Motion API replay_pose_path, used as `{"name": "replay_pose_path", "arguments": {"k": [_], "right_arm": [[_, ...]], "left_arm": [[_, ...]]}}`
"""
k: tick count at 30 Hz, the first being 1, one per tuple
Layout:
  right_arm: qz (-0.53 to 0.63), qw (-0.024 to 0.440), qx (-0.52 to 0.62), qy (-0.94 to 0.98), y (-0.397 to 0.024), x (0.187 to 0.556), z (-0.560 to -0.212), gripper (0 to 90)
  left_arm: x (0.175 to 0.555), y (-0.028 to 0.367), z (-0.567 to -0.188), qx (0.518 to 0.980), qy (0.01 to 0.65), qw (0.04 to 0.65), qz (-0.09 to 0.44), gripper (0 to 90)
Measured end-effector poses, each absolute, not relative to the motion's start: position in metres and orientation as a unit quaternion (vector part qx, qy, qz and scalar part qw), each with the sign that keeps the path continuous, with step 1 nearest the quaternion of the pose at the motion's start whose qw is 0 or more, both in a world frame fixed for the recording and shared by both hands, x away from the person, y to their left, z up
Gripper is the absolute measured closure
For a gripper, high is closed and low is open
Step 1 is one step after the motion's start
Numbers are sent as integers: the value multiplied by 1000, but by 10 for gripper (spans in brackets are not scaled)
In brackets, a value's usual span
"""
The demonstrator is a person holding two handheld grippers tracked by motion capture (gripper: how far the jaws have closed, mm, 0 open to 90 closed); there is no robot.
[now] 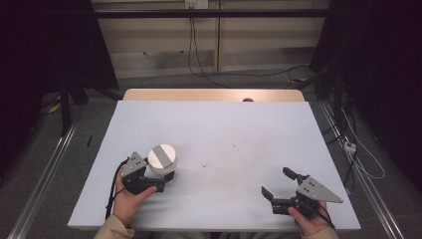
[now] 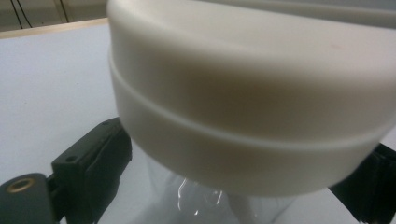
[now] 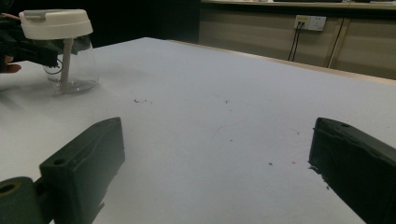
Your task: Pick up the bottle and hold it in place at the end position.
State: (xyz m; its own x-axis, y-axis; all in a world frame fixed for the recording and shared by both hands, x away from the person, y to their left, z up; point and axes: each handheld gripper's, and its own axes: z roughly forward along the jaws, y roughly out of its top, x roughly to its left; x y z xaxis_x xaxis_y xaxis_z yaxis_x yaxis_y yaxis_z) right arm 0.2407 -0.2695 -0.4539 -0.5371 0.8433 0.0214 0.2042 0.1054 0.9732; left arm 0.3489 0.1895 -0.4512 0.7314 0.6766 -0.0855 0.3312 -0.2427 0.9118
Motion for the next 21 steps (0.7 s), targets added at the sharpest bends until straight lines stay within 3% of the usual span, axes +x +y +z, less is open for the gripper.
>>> {"name": "replay_pose_path", "arguments": {"k": [12, 21], "right_arm": [[550, 292, 382, 683, -269, 241, -454, 34], [551, 293, 381, 682, -270, 240, -453, 34]], "left_arm": [[355, 179, -453, 777, 306, 520, 178, 170], [356, 179, -452, 775, 310, 523, 174, 181]]}}
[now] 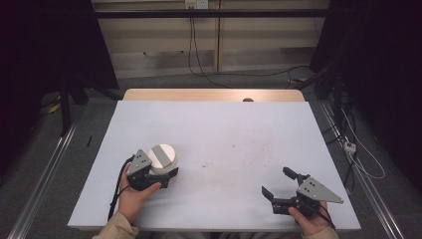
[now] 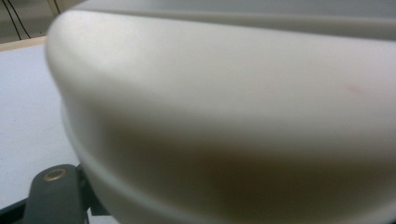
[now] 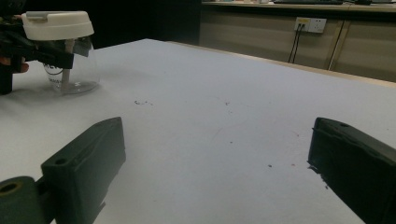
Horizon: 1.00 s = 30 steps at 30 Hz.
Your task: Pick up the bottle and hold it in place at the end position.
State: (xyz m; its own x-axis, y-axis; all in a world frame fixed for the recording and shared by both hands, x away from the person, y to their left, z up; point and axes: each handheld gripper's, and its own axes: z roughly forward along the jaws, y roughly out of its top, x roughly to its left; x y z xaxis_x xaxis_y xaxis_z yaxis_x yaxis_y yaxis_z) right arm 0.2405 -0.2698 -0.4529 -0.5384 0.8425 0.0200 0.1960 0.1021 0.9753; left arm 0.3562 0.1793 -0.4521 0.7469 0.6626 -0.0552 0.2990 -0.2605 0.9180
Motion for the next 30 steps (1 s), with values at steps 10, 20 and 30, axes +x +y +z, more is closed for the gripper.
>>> {"name": "replay_pose_path", "arguments": {"k": [10, 20, 30], "right_arm": [[552, 294, 380, 682, -270, 241, -452, 35], [552, 298, 378, 681, -270, 241, -452, 31], [550, 298, 380, 681, -271, 242, -452, 31]], "left_arm": [[353, 178, -442, 764, 299, 543, 176, 182], [359, 166, -435, 767, 295, 540, 180, 183], [367, 153, -429, 772, 290, 536, 180, 183]]}}
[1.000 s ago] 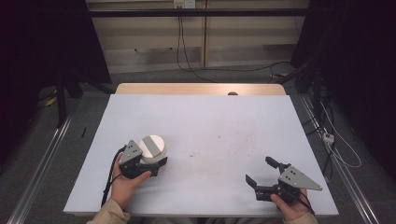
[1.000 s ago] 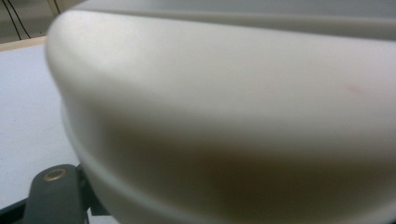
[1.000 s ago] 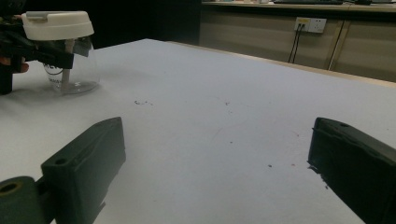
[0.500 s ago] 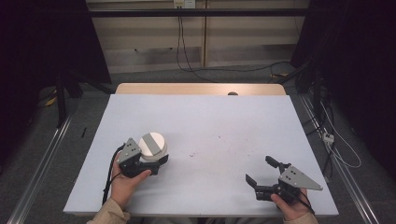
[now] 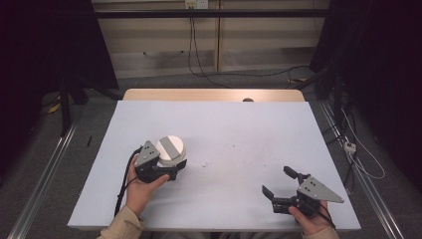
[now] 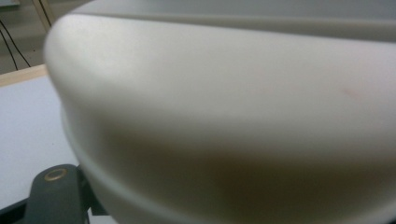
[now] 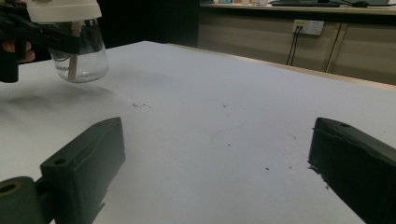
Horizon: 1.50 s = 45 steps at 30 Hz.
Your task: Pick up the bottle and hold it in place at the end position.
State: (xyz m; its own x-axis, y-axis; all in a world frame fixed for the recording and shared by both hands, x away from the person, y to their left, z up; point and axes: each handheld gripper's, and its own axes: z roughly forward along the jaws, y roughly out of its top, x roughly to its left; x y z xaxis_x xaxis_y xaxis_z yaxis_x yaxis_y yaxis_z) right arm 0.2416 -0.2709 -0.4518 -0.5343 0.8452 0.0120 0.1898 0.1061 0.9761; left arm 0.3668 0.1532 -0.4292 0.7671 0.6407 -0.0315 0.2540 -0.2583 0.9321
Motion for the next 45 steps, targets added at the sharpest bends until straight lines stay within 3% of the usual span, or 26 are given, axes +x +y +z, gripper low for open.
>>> {"name": "replay_pose_path", "arguments": {"k": [45], "right_arm": [[553, 288, 378, 684, -270, 243, -452, 31]], "left_arm": [[393, 96, -432, 778, 272, 542, 160, 184]]}}
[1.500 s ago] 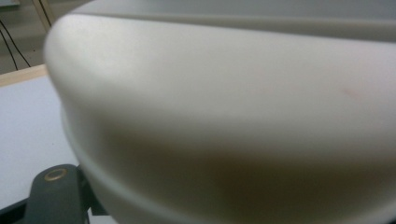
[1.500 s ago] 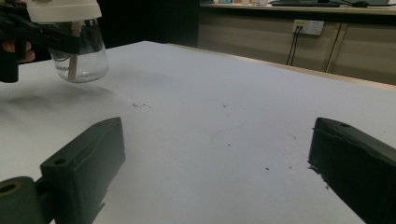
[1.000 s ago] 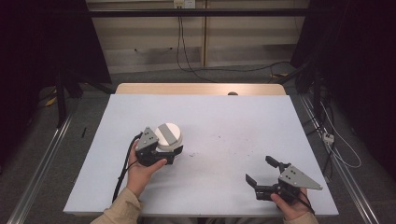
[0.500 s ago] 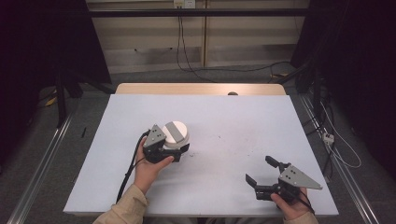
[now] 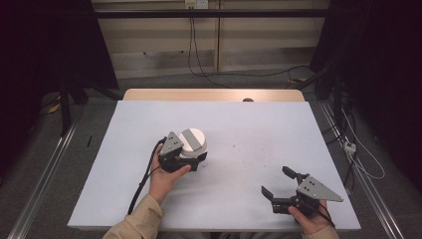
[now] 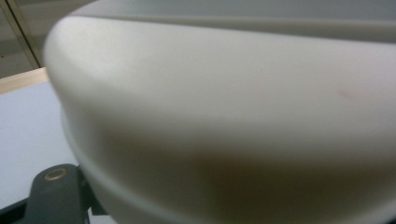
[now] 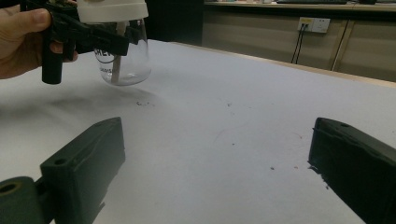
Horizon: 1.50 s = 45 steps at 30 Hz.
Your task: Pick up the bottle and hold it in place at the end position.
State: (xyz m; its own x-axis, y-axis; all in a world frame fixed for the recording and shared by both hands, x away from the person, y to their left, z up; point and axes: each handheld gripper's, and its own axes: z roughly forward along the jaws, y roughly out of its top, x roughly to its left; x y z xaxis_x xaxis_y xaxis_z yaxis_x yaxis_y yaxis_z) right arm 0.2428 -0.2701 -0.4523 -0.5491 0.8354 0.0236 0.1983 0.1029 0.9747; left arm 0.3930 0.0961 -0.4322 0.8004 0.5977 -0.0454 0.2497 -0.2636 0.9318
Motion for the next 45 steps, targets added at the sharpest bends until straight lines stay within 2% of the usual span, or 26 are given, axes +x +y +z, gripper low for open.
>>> {"name": "replay_pose_path", "arguments": {"k": [45], "right_arm": [[554, 288, 379, 683, -272, 243, -453, 32]], "left_arm": [[419, 63, -440, 774, 277, 546, 164, 184]]}}
